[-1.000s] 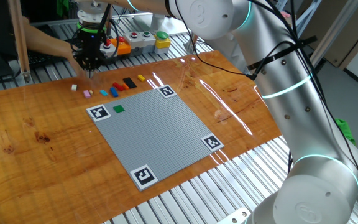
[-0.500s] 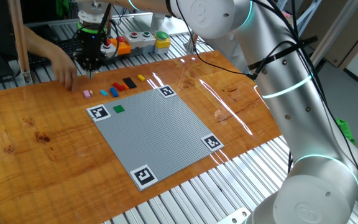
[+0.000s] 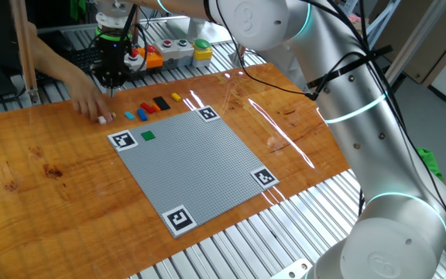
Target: Stack small Lego blocks one on top of the other
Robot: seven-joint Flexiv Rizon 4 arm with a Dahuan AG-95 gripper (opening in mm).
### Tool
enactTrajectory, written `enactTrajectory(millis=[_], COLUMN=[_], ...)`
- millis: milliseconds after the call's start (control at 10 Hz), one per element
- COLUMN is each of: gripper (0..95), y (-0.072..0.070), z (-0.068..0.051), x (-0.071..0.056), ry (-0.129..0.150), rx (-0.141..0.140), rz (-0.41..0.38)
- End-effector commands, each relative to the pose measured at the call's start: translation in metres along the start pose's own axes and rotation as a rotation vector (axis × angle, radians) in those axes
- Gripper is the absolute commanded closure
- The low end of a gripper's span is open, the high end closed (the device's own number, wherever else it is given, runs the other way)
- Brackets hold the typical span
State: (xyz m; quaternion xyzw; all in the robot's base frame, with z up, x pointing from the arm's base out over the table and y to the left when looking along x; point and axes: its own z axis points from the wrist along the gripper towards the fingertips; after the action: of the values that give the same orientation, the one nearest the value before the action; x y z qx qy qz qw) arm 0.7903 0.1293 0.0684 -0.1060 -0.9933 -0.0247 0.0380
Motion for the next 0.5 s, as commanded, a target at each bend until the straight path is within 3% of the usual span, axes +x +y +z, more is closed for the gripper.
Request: enactTrajectory(millis=[100,500], gripper=[95.0,95.0], y=[-0.0002,0.0002], z=[0.0001,0.0005], x=[0.0008,0.0009], ry=[-0.003,-0.003], rx=[0.000,0.000], rz=[0.003,-0.003])
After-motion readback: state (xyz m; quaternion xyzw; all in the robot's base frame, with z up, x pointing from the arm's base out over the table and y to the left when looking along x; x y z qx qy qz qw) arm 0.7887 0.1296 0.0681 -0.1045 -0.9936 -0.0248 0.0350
